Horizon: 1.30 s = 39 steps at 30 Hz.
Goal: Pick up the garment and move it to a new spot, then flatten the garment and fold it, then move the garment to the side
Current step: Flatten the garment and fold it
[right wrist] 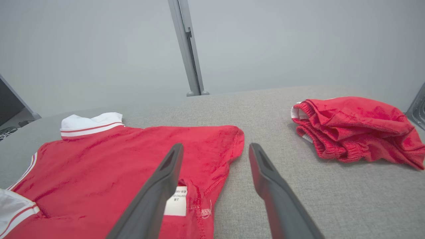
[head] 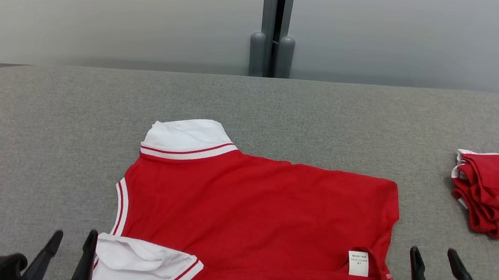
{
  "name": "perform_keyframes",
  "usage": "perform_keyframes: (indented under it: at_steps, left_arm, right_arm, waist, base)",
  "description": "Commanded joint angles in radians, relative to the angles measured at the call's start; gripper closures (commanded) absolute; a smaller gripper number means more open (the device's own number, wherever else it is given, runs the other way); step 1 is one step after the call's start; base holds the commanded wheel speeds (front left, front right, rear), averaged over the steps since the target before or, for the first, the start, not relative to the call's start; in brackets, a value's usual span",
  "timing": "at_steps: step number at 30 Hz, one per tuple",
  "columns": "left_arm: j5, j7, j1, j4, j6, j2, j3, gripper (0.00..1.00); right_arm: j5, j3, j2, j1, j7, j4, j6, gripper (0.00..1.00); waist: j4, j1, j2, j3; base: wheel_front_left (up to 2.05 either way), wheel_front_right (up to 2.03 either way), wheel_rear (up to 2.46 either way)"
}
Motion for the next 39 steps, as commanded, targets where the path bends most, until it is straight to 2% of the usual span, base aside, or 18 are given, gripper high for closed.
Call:
perform_keyframes:
  at_steps: [1, 8, 17, 21, 26, 33, 39]
  left_arm:
    - [0.03, -0.023, -0.037, -0.038, 0.015, 0.01, 0.009, 0.0]
    - [0.102, -0.05, -0.12, -0.097, 0.052, 0.044, 0.026, 0.0]
    - [0.104, -0.038, -0.154, -0.082, 0.048, 0.046, 0.013, 0.0]
    - [0.114, -0.02, -0.208, -0.078, 0.016, 0.061, -0.01, 0.0]
    - [0.109, 0.041, -0.392, -0.03, -0.078, 0.066, -0.069, 0.0]
    - [0.099, 0.111, -0.667, 0.17, -0.18, 0.024, -0.133, 0.0]
    - [0.114, 0.149, -0.88, 0.419, -0.231, -0.007, -0.179, 0.0]
  right_arm:
    - [-0.024, 0.0, -0.001, -0.025, -0.019, -0.044, 0.0, 0.0]
    - [-0.093, 0.002, -0.002, -0.084, 0.0, -0.119, 0.0, 0.0]
    - [-0.084, 0.002, -0.002, -0.102, -0.002, -0.12, 0.0, 0.0]
    - [-0.082, 0.007, -0.002, -0.12, -0.002, -0.127, 0.0, 0.0]
    - [-0.089, 0.015, -0.002, -0.158, -0.016, -0.136, 0.0, 0.0]
    - [-0.078, 0.042, -0.002, -0.203, -0.046, -0.12, 0.0, 0.0]
    - [-0.068, 0.077, -0.002, -0.241, -0.073, -0.097, 0.0, 0.0]
  waist:
    - [-0.002, 0.0, -0.0001, -0.001]
    - [-0.014, 0.0, -0.0001, 0.012]
    - [-0.011, 0.0, -0.0001, 0.053]
    - [-0.009, 0.0, -0.0001, 0.091]
    - [-0.02, 0.0, -0.0001, 0.184]
    - [-0.071, 0.0, -0.0001, 0.288]
    - [-0.125, 0.0, -0.0001, 0.363]
  base:
    - [0.0, 0.0, 0.0]
    - [0.0, 0.0, 0.0]
    - [0.0, 0.0, 0.0]
    - [0.0, 0.0, 0.0]
    - [0.0, 0.0, 0.0]
    - [0.0, 0.0, 0.0]
    - [0.0, 0.0, 0.0]
